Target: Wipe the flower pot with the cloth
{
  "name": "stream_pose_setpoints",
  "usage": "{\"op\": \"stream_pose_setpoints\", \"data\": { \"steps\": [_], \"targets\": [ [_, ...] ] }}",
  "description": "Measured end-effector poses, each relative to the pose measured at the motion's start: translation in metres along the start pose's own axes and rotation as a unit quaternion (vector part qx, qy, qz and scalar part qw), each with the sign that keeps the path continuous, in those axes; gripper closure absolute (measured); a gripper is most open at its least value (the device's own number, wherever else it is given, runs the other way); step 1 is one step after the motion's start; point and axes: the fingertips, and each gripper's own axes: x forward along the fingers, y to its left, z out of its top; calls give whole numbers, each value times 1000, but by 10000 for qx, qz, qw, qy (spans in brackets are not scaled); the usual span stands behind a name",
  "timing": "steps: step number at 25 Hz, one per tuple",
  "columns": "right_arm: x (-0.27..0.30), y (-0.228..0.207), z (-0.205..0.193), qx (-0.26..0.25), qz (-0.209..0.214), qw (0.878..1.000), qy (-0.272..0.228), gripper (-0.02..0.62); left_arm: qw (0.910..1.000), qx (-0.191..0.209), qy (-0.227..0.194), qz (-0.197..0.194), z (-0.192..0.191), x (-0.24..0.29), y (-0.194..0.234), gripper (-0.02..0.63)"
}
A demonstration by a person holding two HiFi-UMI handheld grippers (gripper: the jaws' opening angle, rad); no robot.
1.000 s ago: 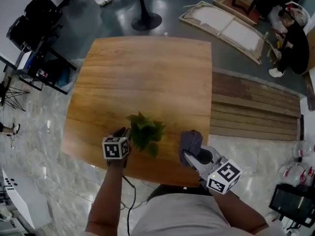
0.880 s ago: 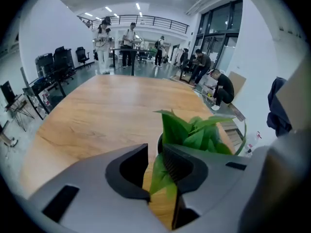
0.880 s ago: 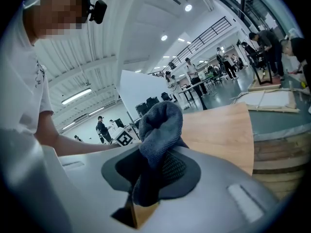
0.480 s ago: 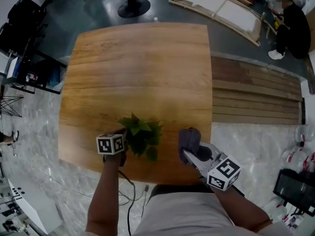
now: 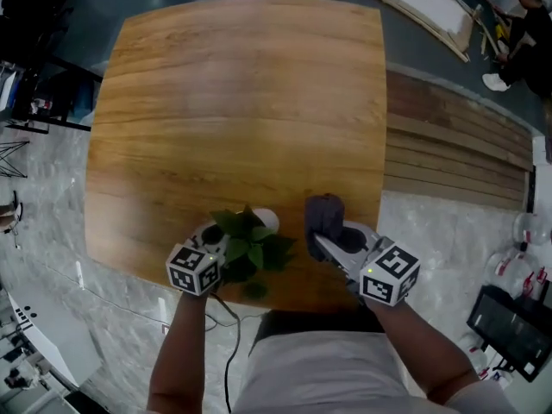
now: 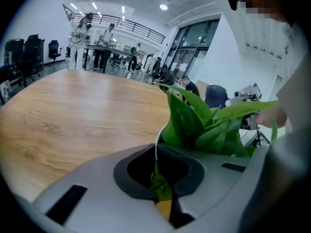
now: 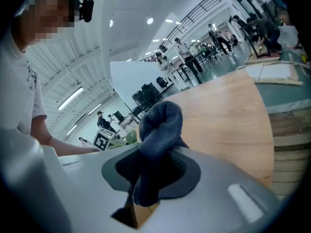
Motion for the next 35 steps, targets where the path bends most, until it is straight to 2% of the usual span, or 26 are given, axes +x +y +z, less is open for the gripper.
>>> {"op": "stream_pose_setpoints", "data": {
  "steps": [6, 10, 12, 14, 17, 19, 20, 23, 26, 28, 30, 32, 35],
  "targets": [
    [62, 0, -61, 514, 785, 9912, 931, 525, 9989, -59, -368, -270, -21, 9, -25, 589],
    [67, 43, -59, 638, 1591, 9802, 996, 528, 9986, -20, -379, -368, -41, 9, -30, 588],
    [70, 58, -60, 634, 1826, 9759, 1012, 529, 9982, 61, -440, -405, -46, 3, -26, 588],
    [78, 46, -71, 611, 1755, 9769, 1055, 529, 9977, 206, -504, -394, -47, -1, -21, 587],
    [89, -10, -100, 581, 1063, 9837, 1326, 531, 9956, 475, -659, -461, -44, -1, -23, 586],
    [94, -40, -118, 621, 609, 9834, 1592, 531, 9930, 750, -728, -556, -40, 0, -30, 586],
    [95, -45, -122, 639, 512, 9826, 1667, 531, 9917, 894, -727, -573, -38, 0, -34, 588],
    [90, -26, -114, 717, 756, 9813, 1616, 531, 9879, 1291, -659, -544, -38, 0, -41, 586],
    [76, 17, -88, 946, 1430, 9755, 1380, 531, 9824, 1677, -585, -575, -40, -1, -50, 587],
    [68, 33, -77, 1049, 1746, 9704, 1299, 531, 9756, 2025, -529, -658, -35, -1, -60, 588],
    [67, 25, -83, 1054, 1722, 9701, 1348, 531, 9685, 2335, -482, -718, -31, 0, -68, 588],
    [72, -3, -102, 1053, 1426, 9720, 1539, 531, 9635, 2531, -439, -748, -30, 2, -75, 588],
    [83, -35, -131, 1040, 1015, 9716, 1869, 531, 9609, 2627, -411, -771, -30, 7, -80, 588]
  ]
}}
